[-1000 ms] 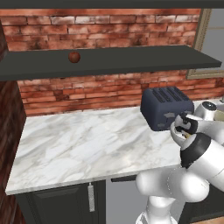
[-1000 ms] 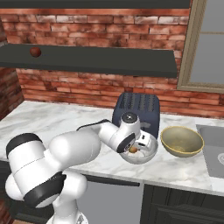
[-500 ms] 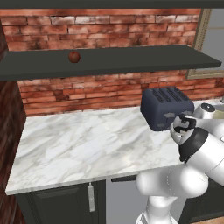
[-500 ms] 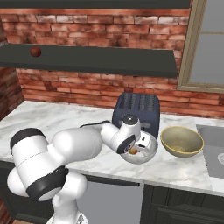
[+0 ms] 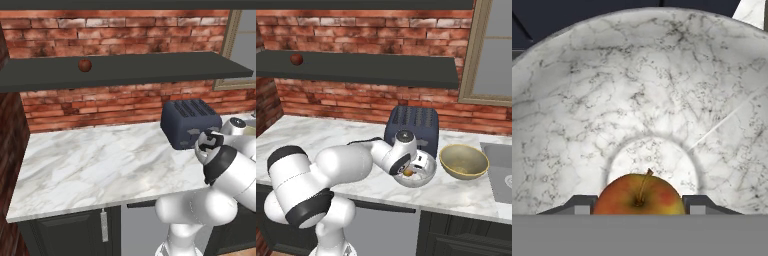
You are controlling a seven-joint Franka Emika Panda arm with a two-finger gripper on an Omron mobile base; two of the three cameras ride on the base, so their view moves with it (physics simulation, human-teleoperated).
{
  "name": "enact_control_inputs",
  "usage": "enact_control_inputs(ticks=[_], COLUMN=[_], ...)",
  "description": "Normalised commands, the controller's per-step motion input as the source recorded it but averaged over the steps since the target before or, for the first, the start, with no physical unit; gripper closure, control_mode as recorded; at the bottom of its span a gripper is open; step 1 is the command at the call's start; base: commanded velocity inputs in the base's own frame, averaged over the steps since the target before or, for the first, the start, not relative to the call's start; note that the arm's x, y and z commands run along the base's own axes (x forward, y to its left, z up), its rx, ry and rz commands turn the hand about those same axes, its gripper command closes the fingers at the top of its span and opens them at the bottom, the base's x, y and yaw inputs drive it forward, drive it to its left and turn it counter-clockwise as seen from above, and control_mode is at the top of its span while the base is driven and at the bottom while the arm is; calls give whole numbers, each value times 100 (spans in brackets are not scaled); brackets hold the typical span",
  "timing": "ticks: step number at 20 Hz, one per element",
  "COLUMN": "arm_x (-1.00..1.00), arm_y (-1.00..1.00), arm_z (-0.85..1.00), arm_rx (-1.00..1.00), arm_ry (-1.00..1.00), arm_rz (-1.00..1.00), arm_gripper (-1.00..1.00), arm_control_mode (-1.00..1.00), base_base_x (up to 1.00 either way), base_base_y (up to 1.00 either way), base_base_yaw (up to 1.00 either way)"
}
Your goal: Pick the apples from the cabinet and place them in one bowl. Pick the tangerine from the sink and place it in the other bowl.
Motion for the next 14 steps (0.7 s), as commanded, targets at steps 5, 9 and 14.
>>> enact_control_inputs(ticks=[5,9,14], arm_x=[0,-7,-34], arm_y=[0,0,0], arm_z=[0,14,39], arm_rx=[0,0,0], arm_ry=[0,0,0], arm_rz=[0,0,0], arm_gripper=[-100,-100,-100], arm_control_mode=[-100,-100,-100], base_base_x=[0,0,0], base_base_y=[0,0,0], base_base_yaw=[0,0,0])
